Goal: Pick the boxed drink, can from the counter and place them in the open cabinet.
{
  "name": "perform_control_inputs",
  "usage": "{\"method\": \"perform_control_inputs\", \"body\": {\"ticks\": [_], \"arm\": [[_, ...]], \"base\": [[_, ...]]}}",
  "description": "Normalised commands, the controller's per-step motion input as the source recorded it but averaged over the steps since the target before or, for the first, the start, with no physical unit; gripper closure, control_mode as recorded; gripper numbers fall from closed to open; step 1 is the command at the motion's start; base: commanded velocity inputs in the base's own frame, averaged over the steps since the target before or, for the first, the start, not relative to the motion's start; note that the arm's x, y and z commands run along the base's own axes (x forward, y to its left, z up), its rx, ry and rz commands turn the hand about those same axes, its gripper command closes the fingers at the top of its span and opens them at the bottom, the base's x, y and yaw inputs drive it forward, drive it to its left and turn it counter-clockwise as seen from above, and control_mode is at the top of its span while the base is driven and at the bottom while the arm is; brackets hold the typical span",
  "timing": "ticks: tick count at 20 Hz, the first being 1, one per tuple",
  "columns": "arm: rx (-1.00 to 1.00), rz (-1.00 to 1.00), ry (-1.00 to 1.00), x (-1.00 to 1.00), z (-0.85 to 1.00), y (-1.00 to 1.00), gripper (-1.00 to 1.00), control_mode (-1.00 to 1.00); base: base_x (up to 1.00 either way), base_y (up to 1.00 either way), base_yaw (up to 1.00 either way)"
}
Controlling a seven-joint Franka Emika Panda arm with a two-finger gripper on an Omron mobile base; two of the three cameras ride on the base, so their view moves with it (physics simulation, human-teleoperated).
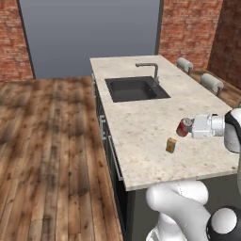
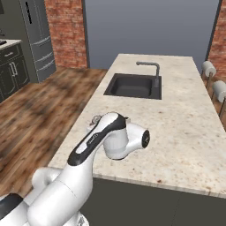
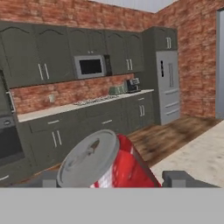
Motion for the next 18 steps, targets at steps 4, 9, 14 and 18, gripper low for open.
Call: {"method": "perform_control_inputs", "body": {"ticks": [4,9,14,18], "arm": [[0.00,-0.03,0.00,0.00,0.07,0.04,1.00,-1.00],[0.00,0.00,0.00,-0.05,0.00,0.00,1.00,1.00],[0.00,0.00,0.00,0.00,0.00,0.00,1.00,1.00],[0.00,0.00,0.00,0.00,0.00,0.00,1.00,1.00]], "base": [[0.00,0.00,0.00],[-0.54,0.01,0.07],[-0.46,0.39,0.32],[-0.38,0.33,0.55]]}}
